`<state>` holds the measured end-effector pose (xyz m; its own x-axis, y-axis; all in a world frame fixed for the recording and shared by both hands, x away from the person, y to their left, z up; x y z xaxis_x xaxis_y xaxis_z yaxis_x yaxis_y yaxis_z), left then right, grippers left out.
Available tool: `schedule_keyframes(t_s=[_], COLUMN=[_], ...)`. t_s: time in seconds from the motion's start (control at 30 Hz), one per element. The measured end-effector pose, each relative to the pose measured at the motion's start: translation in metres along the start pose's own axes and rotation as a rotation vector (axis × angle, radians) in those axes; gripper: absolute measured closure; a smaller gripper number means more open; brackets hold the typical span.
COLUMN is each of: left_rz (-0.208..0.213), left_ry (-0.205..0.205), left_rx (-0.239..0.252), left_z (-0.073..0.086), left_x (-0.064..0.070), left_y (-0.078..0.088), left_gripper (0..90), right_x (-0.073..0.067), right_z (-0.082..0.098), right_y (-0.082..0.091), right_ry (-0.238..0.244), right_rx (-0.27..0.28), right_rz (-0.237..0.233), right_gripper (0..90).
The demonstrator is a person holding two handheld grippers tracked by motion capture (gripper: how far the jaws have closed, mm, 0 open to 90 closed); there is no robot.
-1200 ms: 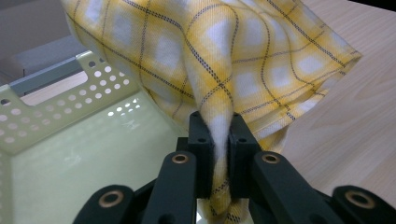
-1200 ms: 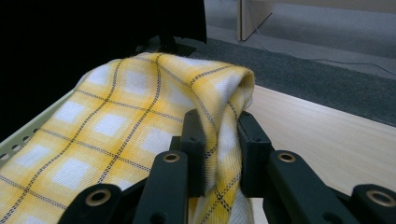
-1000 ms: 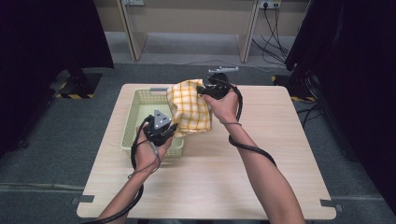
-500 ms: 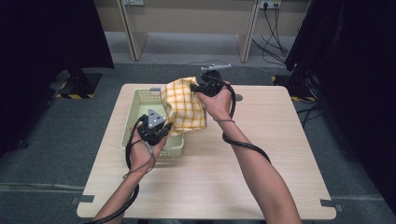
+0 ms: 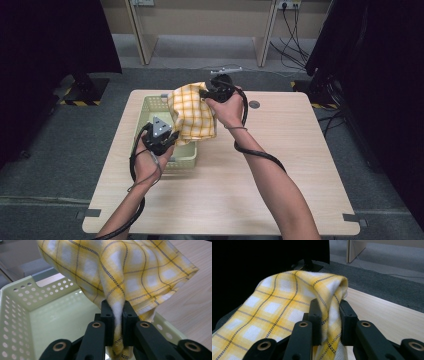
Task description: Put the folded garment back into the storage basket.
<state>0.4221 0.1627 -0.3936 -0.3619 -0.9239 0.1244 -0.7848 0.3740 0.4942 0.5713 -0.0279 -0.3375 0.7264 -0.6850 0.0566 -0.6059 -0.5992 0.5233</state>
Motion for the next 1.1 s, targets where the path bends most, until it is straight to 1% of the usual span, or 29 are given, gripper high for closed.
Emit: schedule_keyframes(t_s=[0.4, 0.83, 0.9, 1.1], left_rz=[-0.015, -0.035, -0.038, -0.049], left_ry=[0.006, 0.026, 0.036, 0.044], left_rx=[0.000, 0.002, 0.005, -0.004], left_z=[0.001, 0.004, 0.005, 0.009], left_x=[-0.008, -0.022, -0.024, -0.030], left_y=[0.003, 0.008, 0.008, 0.008], left_gripper=[83.4, 83.3, 83.3, 83.3], right_x=[-0.006, -0.015, -0.016, -0.020], right_z=[-0.006, -0.011, -0.011, -0.011], right_y=[-0.006, -0.016, -0.018, -0.025], right_ry=[0.008, 0.014, 0.018, 0.019], right_rx=[0.002, -0.001, -0.002, -0.008], right_rz=[-0.009, -0.021, -0.025, -0.034], right_gripper=[76.4, 76.3, 76.3, 76.3])
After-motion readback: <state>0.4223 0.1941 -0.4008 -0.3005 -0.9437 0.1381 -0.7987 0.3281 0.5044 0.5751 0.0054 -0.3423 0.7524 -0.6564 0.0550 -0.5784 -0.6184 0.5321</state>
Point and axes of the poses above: each handheld gripper's, and its own axes: y roughly backward along the jaws, z roughly out of its underside, x roughly to its right, the point moved 2 cm from there along -y, roughly forward along the jaws, and after that the axes turned 15 degrees about y, right-handed, at the moved point
